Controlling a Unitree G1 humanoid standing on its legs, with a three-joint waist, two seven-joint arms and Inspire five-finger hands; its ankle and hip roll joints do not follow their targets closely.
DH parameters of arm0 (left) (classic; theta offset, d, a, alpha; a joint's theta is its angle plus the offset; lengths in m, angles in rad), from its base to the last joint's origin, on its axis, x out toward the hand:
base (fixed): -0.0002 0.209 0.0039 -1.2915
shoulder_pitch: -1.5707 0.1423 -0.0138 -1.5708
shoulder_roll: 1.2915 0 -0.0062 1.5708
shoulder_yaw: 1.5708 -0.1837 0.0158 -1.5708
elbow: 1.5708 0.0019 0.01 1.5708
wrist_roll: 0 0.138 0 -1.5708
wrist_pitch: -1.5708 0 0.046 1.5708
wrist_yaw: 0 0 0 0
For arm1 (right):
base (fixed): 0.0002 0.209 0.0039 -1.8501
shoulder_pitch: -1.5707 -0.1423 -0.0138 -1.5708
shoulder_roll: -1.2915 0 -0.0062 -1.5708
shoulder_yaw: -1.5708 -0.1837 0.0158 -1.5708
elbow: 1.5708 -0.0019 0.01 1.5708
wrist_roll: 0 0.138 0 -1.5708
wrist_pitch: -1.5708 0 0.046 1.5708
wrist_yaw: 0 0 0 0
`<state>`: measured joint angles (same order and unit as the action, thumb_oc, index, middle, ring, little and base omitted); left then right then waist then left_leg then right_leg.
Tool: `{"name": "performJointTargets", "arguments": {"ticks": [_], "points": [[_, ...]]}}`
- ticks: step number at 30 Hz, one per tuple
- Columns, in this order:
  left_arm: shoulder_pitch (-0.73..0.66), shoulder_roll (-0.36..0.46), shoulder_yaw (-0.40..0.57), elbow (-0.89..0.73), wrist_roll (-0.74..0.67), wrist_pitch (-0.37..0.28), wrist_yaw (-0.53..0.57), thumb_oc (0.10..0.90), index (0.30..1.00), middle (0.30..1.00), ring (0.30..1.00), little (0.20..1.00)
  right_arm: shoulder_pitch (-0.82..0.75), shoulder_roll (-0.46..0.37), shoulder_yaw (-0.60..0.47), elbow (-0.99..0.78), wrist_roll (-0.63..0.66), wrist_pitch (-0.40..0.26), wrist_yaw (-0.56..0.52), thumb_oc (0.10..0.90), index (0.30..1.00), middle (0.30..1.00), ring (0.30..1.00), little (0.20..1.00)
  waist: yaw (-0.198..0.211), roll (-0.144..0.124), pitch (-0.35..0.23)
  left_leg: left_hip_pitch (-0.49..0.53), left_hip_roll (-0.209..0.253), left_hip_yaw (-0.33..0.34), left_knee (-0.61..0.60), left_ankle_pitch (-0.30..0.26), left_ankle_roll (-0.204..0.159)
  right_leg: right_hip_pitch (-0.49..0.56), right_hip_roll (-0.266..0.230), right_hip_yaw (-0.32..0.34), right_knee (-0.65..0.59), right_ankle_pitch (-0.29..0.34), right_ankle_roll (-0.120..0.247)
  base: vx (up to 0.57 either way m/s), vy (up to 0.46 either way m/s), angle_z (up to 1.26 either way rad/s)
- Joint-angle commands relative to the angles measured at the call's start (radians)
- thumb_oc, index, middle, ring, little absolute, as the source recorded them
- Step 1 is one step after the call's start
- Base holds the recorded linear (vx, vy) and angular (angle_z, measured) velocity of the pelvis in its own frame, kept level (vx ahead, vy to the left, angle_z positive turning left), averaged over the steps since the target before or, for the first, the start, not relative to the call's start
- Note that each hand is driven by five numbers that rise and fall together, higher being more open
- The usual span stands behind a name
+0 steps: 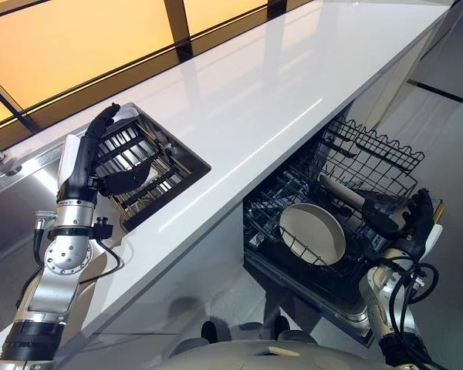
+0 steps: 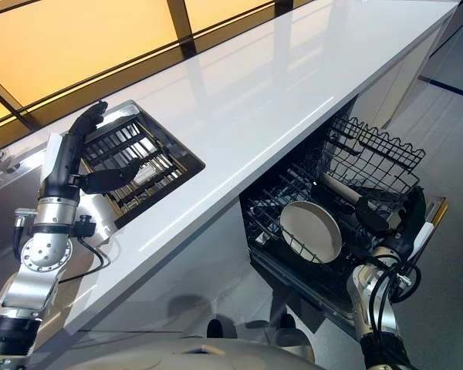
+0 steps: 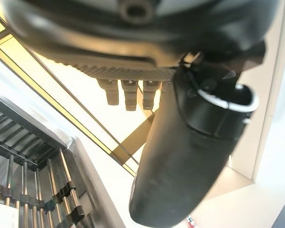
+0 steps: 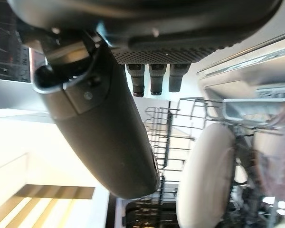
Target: Pick up plates and place into dishwasher.
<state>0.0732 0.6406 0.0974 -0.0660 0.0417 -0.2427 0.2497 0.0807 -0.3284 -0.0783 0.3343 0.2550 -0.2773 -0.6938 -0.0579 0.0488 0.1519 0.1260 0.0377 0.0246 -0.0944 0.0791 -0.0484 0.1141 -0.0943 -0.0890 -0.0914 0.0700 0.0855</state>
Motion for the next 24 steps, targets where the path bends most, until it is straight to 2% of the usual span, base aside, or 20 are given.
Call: {"name": "performJointTargets", "arguments": {"ticks": [1, 17, 24], "points": [[-0.122, 0.075, 0.068, 0.006, -0.007, -0.066, 0.059, 0.8, 0.9, 0.9, 0.9, 0.9, -0.073, -0.031, -0.058, -0.036, 0.009, -0.058, -0.016, 0.8, 0.9, 0.9, 0.9, 0.9, 0.005, 0.011, -0.011, 0.048, -0.117, 0.039, 0.007, -0.155, 0.097, -0.011, 0.098, -0.038, 0.105, -0.144, -0.007, 0.0, 0.0, 0.0], [-0.134, 0.091, 0.06, 0.007, -0.017, -0.052, 0.042, 0.8, 0.9, 0.9, 0.9, 0.9, -0.07, -0.035, -0.048, 0.089, 0.039, -0.012, 0.024, 0.8, 0.9, 0.9, 0.9, 0.9, 0.012, 0.011, 0.003, 0.048, -0.117, 0.034, 0.007, -0.155, 0.096, -0.013, 0.098, -0.042, 0.109, -0.144, -0.006, 0.0, 0.0, 0.0], [-0.143, 0.106, 0.051, 0.009, -0.007, -0.049, 0.028, 0.8, 0.9, 0.9, 0.9, 0.9, -0.085, -0.059, -0.048, 0.146, 0.076, 0.017, 0.084, 0.8, 0.9, 0.9, 0.9, 0.9, 0.019, 0.012, 0.013, 0.048, -0.118, 0.029, 0.008, -0.155, 0.095, -0.015, 0.097, -0.045, 0.115, -0.146, -0.006, 0.02, -0.015, 0.0]]}}
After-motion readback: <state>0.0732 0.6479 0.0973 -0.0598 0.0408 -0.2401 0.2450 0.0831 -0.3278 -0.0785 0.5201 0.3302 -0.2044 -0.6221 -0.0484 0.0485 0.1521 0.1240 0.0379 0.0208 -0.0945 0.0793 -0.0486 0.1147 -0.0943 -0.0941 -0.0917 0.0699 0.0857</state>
